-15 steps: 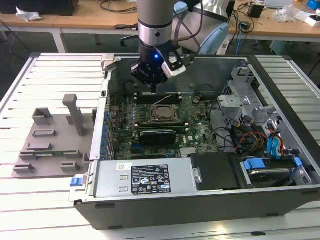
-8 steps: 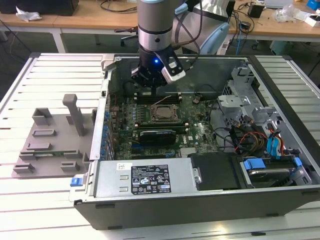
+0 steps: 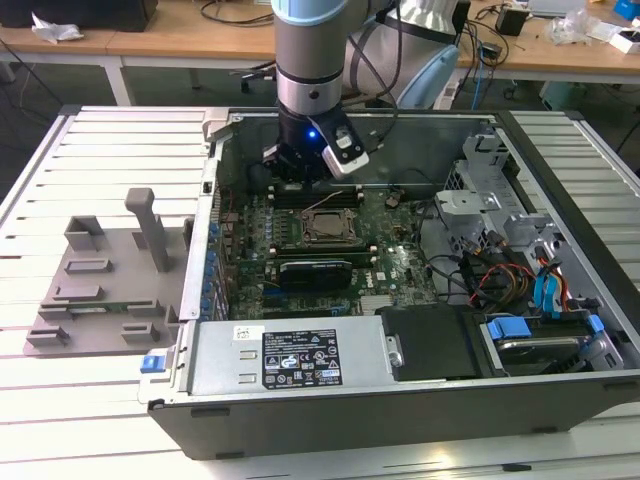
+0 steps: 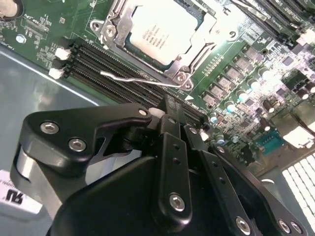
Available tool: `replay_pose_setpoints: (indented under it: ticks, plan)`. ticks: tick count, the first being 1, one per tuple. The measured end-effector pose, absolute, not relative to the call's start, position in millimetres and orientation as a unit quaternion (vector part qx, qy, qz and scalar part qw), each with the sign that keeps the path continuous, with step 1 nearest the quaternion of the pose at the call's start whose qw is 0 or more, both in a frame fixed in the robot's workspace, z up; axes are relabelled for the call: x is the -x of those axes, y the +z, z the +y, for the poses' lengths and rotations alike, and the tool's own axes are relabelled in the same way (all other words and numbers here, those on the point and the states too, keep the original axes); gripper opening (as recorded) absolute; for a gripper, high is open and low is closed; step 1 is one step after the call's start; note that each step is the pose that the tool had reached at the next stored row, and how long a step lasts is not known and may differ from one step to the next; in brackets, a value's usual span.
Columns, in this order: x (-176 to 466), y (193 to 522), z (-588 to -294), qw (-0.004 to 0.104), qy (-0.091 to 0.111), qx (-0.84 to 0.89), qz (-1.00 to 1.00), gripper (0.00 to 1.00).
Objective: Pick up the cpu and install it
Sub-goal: 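Install the first cpu locking lever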
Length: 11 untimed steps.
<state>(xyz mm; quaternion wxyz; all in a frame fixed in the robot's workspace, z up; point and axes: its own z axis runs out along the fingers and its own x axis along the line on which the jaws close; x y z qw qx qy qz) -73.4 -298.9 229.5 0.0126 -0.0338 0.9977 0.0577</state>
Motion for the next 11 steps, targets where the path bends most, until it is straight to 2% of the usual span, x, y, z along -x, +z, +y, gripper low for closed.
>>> replay_pose_setpoints:
  ticks: [3, 11]
  plan:
    - [73.4, 225.8, -295.8, 0.012, 0.045, 0.039, 0.998, 0.11]
    - [69.2, 217.4, -289.2, 0.011, 0.042, 0.049, 0.998, 0.11]
